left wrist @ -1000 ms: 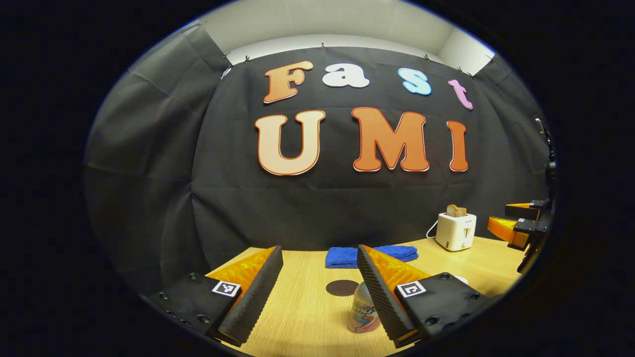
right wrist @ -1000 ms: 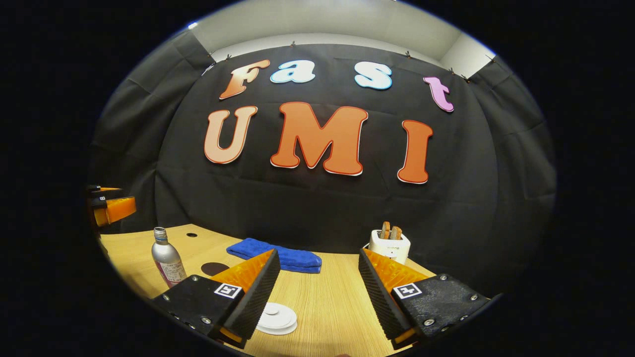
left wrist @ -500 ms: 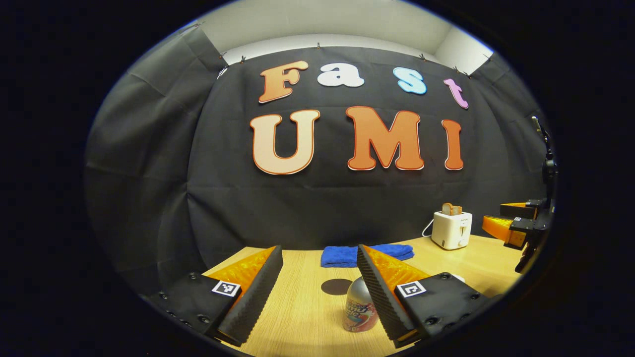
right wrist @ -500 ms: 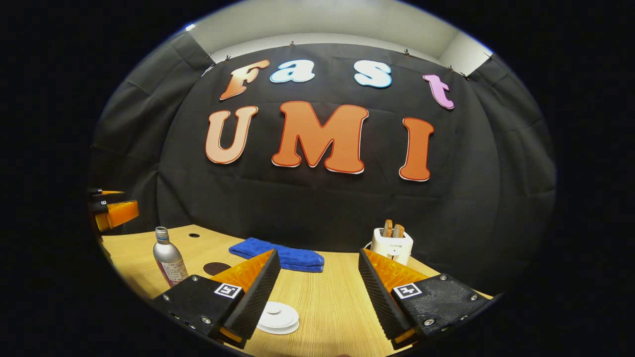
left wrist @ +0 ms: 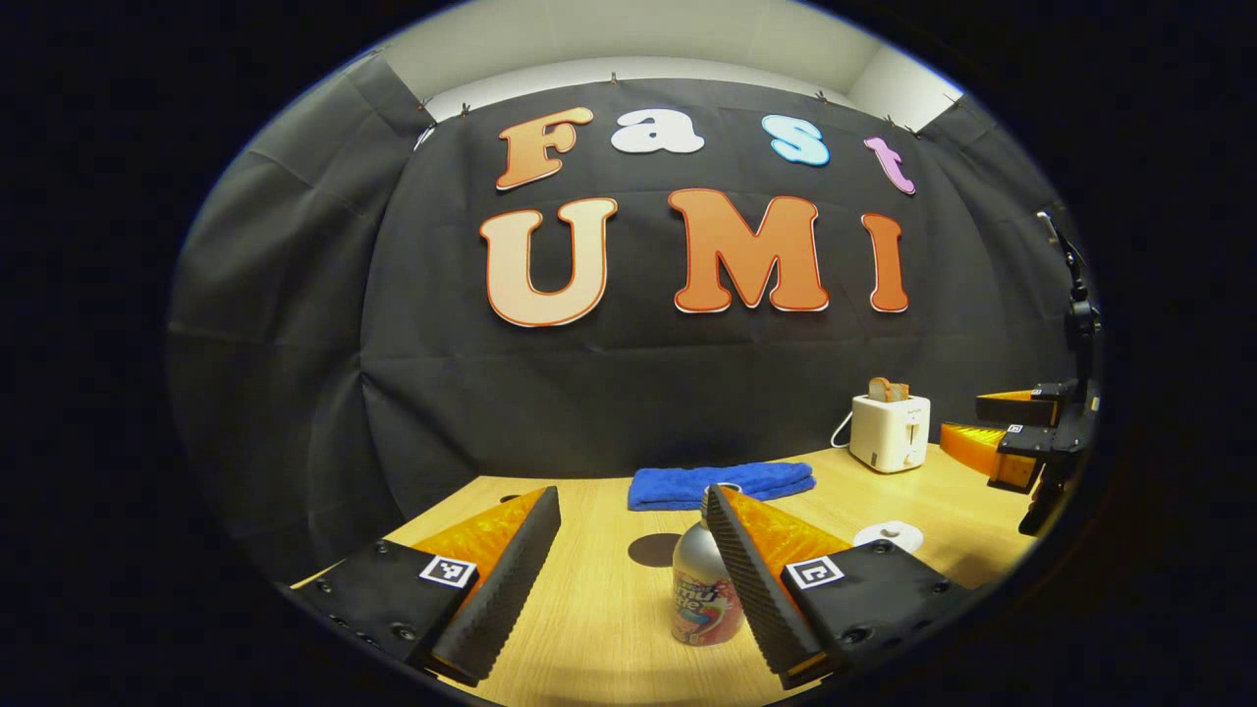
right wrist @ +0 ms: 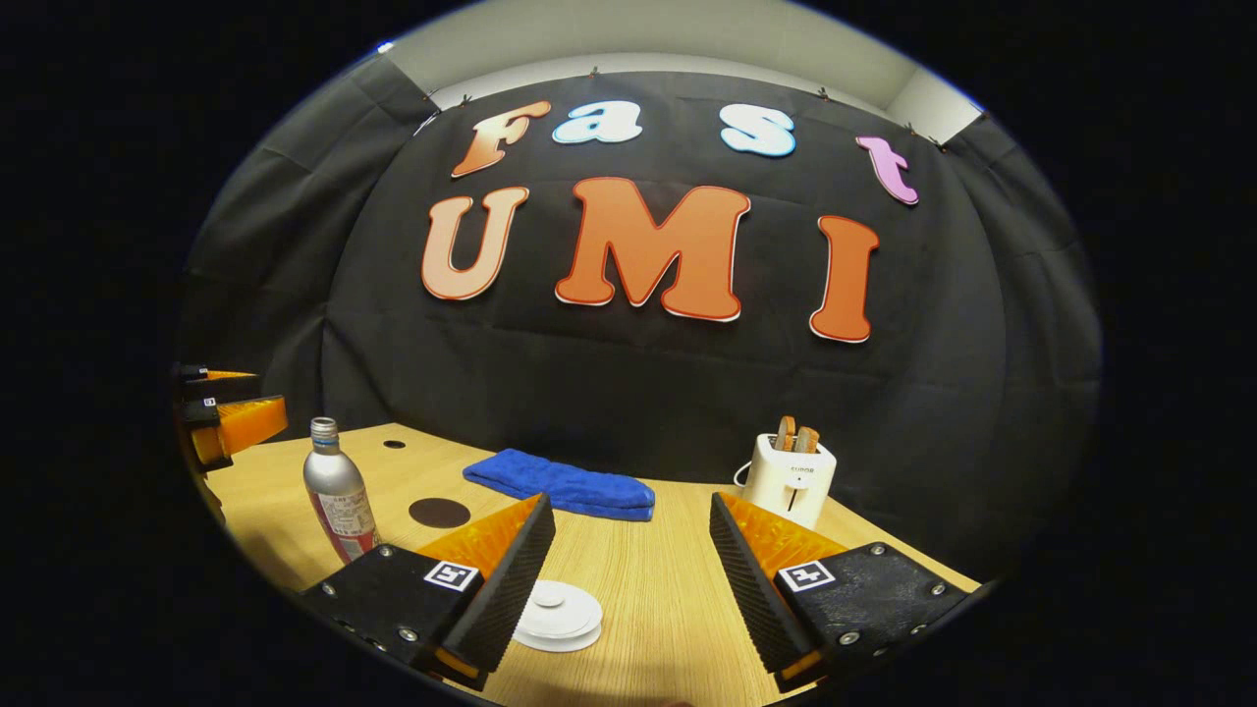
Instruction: Open the teacup lid with one hand, grasp the water bottle and pour water into the teacup with the other hand; after pouring, place the water bottle on the coaster and then close the teacup lid.
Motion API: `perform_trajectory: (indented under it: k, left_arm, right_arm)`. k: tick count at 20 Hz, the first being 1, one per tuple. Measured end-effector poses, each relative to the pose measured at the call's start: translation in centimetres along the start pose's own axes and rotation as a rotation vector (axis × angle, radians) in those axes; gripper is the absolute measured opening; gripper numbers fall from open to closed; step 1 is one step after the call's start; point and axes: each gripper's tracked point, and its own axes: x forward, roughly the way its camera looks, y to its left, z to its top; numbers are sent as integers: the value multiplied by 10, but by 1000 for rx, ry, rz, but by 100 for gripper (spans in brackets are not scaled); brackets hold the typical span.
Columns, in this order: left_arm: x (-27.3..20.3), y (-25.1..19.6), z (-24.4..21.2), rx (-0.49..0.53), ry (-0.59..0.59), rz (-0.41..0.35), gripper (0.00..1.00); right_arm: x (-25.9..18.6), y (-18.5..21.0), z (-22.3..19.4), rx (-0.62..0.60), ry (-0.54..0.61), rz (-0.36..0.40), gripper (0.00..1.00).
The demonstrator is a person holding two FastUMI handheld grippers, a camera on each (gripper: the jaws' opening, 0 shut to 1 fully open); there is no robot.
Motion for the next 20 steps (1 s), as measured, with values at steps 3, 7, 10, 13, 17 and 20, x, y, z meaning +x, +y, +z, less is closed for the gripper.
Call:
perform_trajectory:
  k: [3,7,10,13,17,20]
  left_arm:
    - [-1,-7,-5,7,8,-18,99]
    - [-3,-13,-11,31,16,-36,97]
    - [-5,-18,-14,28,22,-54,100]
    - [-5,-19,-17,37,26,-53,99]
    - [-4,-19,-25,37,42,-55,99]
    - [-2,-19,-27,37,45,-57,99]
  right_arm:
    - [2,13,-12,2,28,44,95]
    - [8,21,-35,5,84,70,95]
    - [12,34,-55,27,132,112,95]
    - [16,43,-70,57,179,147,95]
    - [20,48,-88,36,231,163,93]
    - [23,58,-97,9,245,188,84]
